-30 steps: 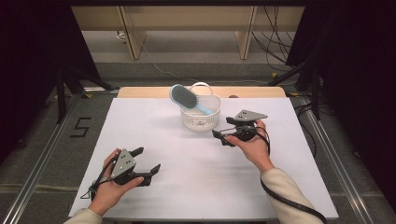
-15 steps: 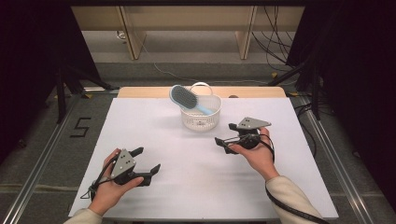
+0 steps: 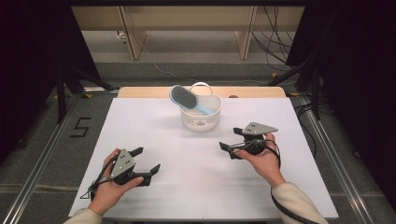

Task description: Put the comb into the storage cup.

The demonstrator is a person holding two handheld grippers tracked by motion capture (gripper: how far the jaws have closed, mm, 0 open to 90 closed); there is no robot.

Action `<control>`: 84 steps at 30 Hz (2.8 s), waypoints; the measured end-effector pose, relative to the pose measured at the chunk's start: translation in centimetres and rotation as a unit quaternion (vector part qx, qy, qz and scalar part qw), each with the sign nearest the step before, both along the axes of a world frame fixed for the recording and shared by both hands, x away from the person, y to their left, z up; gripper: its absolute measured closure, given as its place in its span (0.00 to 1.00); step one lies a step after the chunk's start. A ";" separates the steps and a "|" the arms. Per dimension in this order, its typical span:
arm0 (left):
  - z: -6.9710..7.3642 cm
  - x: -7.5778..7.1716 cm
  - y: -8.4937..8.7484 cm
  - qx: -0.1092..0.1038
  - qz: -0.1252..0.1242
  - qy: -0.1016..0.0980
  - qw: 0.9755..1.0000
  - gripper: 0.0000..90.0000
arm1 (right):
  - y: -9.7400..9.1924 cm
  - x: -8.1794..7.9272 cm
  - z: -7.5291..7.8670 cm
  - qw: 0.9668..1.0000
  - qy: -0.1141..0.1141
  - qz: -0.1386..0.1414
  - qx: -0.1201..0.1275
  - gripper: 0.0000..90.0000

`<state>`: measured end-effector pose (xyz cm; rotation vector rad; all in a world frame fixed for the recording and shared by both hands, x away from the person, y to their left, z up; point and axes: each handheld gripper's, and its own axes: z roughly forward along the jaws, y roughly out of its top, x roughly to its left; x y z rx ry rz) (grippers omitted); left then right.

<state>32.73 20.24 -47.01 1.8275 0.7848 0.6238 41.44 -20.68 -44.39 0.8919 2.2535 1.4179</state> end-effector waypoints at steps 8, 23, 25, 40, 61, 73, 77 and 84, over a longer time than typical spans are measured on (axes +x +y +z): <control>0.0 0.0 0.1 0.001 0.001 0.001 1.000 0.15 | -1.1 -1.2 -0.3 1.000 0.000 -0.002 -0.007 0.17; 0.0 0.0 0.1 0.002 0.002 0.001 1.000 0.15 | -4.0 -2.6 -1.1 1.000 0.006 -0.014 -0.010 0.18; 0.0 0.0 0.1 0.000 0.003 0.002 1.000 0.15 | -4.2 -2.8 -1.2 1.000 0.007 -0.016 -0.010 0.18; 0.0 0.1 0.3 0.002 0.005 0.002 1.000 0.15 | -6.2 -4.6 -1.6 0.999 0.007 -0.031 -0.012 0.18; -0.1 0.1 0.4 0.004 0.007 0.002 1.000 0.14 | -7.6 -6.8 -2.0 0.999 0.004 -0.038 -0.011 0.18; -0.1 0.1 0.4 0.003 0.007 0.003 1.000 0.14 | -7.8 -7.8 -2.5 0.999 0.006 -0.033 -0.010 0.18; -0.1 0.1 0.4 0.003 0.007 0.003 1.000 0.14 | -7.7 -7.7 -2.6 0.999 0.007 -0.031 -0.009 0.18; -0.1 0.1 0.4 0.002 0.007 0.003 1.000 0.14 | -7.6 -7.7 -2.7 1.000 0.006 -0.029 -0.010 0.17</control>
